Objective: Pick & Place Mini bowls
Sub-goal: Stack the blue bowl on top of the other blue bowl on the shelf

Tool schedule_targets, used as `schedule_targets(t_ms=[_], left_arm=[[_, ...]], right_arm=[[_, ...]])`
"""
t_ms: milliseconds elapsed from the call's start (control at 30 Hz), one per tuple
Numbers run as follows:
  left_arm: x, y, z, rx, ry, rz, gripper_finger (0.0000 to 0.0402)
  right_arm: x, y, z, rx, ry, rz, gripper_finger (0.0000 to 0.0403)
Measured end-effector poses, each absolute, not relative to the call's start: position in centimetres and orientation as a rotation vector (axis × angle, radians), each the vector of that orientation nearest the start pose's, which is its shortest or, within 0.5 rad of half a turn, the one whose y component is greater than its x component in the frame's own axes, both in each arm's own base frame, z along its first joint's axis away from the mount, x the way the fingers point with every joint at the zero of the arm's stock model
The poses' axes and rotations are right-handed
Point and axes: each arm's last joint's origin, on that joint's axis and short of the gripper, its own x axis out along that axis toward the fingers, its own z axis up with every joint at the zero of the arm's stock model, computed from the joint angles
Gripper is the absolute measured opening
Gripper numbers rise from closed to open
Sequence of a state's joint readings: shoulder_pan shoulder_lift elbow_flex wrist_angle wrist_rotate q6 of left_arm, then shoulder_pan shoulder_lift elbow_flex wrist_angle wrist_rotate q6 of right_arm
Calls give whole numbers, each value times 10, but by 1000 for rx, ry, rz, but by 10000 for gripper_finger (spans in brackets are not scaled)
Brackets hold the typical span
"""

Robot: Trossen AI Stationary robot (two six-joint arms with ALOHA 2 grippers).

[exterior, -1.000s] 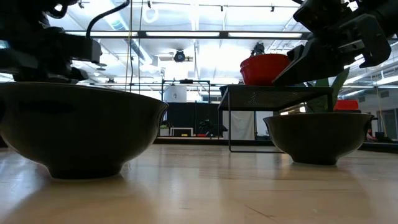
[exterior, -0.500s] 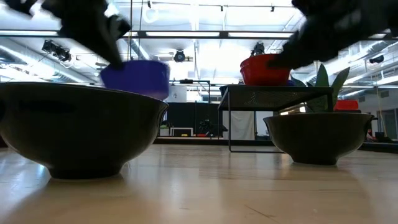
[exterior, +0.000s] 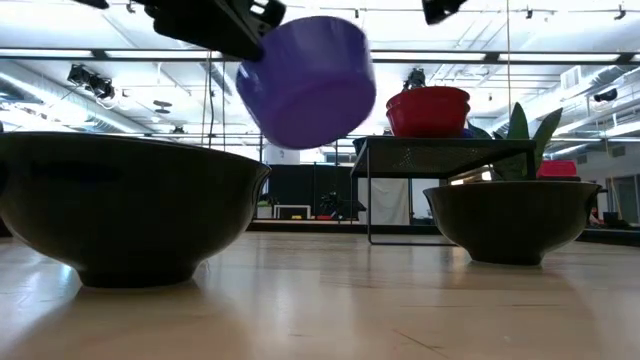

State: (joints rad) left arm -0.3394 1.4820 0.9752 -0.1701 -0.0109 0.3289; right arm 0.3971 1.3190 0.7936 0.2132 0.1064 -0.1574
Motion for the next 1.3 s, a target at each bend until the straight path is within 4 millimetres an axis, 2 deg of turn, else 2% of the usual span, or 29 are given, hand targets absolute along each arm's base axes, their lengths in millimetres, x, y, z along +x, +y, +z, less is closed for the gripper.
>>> schedule_targets(t_ms=[100,300,533,867,1167,1300], left_arm=[[303,-104,235,477,593,-440,4],[309,-103,228,517,578,-470,4],[312,-102,226,513,578,-466,4],[315,-99,228,505,557,-438,5],[317,-96,229,526,550,-363,11],[318,-96,231,522,531,-339,12]], right_arm=[[278,107,264,-253,333,366,147],[303,104,242,-257,470,407,175],[310,104,233,-267,504,411,174],[307,102,228,-267,565,409,120],[305,102,226,-330,580,439,14],[304,102,224,-344,604,444,11]])
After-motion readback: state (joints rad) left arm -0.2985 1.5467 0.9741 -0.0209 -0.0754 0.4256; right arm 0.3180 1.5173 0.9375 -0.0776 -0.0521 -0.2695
